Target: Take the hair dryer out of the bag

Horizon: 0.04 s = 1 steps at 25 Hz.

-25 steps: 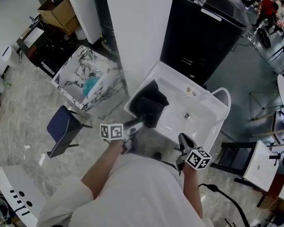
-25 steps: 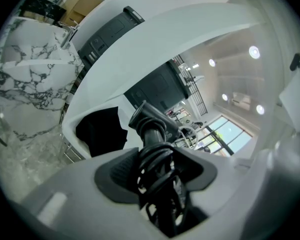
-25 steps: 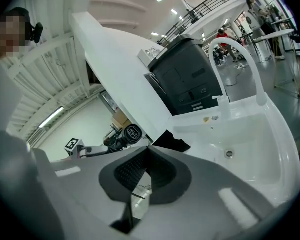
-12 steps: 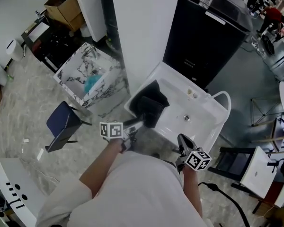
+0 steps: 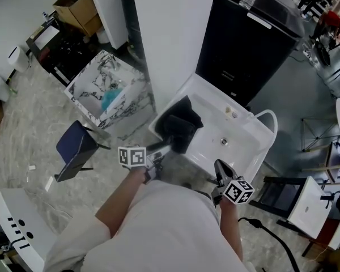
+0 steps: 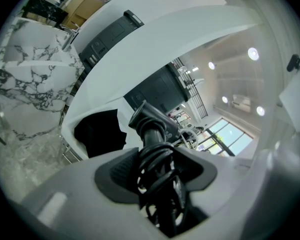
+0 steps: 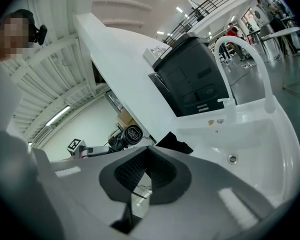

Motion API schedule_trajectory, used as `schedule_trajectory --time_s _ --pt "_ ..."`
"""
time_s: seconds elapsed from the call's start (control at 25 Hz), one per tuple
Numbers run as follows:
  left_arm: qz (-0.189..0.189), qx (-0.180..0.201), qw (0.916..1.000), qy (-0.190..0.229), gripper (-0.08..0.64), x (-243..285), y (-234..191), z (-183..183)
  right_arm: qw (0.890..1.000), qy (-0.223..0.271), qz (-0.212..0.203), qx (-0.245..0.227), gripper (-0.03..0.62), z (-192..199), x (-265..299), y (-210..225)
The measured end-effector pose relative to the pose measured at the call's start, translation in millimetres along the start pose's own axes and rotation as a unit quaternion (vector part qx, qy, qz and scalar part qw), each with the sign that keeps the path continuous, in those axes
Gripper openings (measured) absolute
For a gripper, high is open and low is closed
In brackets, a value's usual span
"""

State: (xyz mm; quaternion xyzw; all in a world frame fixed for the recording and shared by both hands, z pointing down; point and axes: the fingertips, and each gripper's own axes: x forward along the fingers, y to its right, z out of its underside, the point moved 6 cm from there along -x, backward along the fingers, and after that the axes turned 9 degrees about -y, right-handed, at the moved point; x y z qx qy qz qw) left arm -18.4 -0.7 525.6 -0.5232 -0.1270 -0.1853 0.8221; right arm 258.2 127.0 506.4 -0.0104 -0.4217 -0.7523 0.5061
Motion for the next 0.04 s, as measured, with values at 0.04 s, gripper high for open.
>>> schedule_trajectory --time_s 0.04 --pt "0.001 0.0 1.0 0.0 0.215 0.3 -0.2 -0.2 1.0 0.002 0.0 0.002 0.005 -1.6 -0.1 0.7"
